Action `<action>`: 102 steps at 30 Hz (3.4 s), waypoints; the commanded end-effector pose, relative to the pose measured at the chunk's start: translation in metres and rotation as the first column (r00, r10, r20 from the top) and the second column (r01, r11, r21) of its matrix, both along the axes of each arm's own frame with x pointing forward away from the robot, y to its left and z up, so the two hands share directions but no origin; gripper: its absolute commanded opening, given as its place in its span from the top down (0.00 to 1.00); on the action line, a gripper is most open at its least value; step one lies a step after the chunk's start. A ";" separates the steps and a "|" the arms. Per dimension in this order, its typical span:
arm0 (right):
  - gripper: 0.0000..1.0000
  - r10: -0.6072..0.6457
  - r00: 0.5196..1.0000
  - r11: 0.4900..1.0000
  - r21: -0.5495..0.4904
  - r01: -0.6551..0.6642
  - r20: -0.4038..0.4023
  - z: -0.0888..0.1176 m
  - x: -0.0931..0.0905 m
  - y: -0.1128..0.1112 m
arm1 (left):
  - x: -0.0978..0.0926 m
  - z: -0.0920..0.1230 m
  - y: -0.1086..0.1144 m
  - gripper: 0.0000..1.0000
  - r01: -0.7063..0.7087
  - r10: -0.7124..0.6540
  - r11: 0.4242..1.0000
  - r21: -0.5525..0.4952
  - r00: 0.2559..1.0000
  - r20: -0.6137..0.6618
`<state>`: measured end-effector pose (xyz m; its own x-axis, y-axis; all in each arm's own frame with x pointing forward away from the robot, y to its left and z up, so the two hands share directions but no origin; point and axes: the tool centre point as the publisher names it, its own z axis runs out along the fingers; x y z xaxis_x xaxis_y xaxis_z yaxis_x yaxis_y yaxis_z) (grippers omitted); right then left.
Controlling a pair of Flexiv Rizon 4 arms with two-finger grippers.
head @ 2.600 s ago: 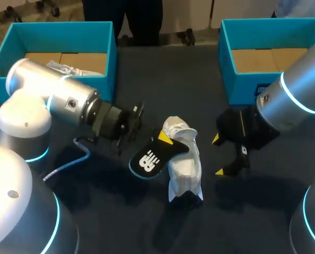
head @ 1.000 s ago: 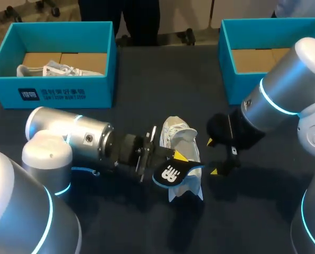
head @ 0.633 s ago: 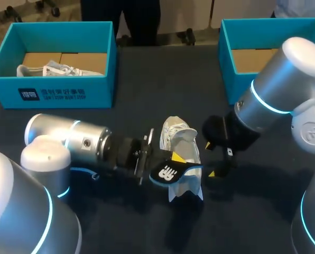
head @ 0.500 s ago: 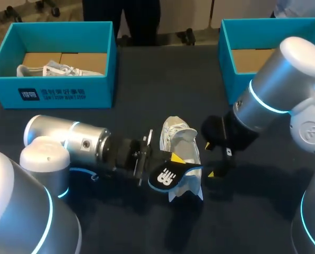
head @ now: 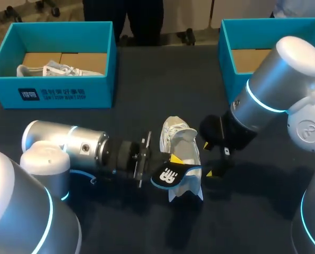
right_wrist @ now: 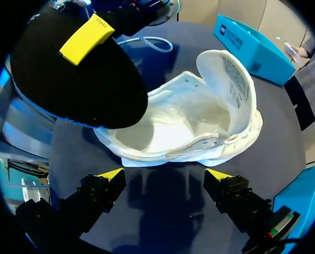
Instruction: Take the shoe out of the shoebox, open the shoe tongue, remove and reinsert the insole, then place the shoe into the shoebox
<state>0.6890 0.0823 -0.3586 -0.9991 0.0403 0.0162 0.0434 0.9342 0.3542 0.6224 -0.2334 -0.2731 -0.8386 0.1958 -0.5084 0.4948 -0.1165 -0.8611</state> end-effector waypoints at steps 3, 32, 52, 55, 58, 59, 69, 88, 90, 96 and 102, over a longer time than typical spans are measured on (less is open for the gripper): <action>0.00 0.000 1.000 1.000 -0.002 0.000 0.001 -0.001 0.000 0.001 | -0.005 0.000 0.002 1.00 -0.015 0.015 1.000 0.028 1.000 -0.010; 0.00 0.000 1.000 1.000 -0.002 0.000 0.001 -0.001 0.000 0.001 | 0.020 -0.032 -0.022 1.00 -0.083 0.084 0.995 0.050 0.996 -0.027; 0.00 0.000 1.000 1.000 -0.002 0.000 0.001 -0.001 0.000 0.001 | 0.034 -0.053 -0.020 1.00 -0.124 0.123 0.989 0.083 0.992 0.015; 0.00 0.000 1.000 1.000 -0.002 0.000 0.001 -0.001 0.000 0.001 | 0.034 -0.055 -0.017 1.00 -0.150 0.146 0.985 0.091 0.988 0.045; 0.00 0.000 1.000 1.000 -0.002 0.000 0.001 -0.001 0.000 0.001 | 0.036 -0.059 -0.016 1.00 -0.163 0.157 0.981 0.104 0.986 0.061; 0.00 0.000 1.000 1.000 -0.002 0.000 0.001 -0.001 0.000 0.001 | 0.038 -0.062 -0.016 1.00 -0.166 0.160 0.980 0.111 0.985 0.062; 0.00 0.000 1.000 1.000 -0.002 0.000 0.001 -0.001 0.000 0.001 | 0.058 -0.079 -0.016 1.00 -0.228 0.221 0.960 0.164 0.973 0.062; 0.00 0.000 1.000 1.000 -0.002 0.000 0.001 -0.001 0.000 0.001 | 0.055 -0.062 -0.019 0.78 -0.211 0.208 0.963 0.170 0.978 0.031; 0.00 0.000 1.000 1.000 -0.002 0.000 0.001 -0.001 0.000 0.001 | 0.053 -0.060 -0.020 0.78 -0.213 0.210 0.962 0.169 0.977 0.037; 0.00 0.000 1.000 1.000 -0.002 0.000 0.001 -0.001 0.000 0.001 | 0.047 -0.055 -0.021 0.81 -0.209 0.204 0.964 0.166 0.978 0.048; 0.00 0.000 1.000 1.000 -0.002 0.000 0.001 -0.001 0.000 0.001 | 0.041 -0.053 -0.024 0.95 -0.213 0.204 0.967 0.137 0.976 0.074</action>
<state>0.6890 0.0822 -0.3586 -0.9991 0.0402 0.0162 0.0433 0.9342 0.3541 0.6670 -0.2569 -0.3254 -0.8404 0.1107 -0.5305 0.5412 0.1210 -0.8322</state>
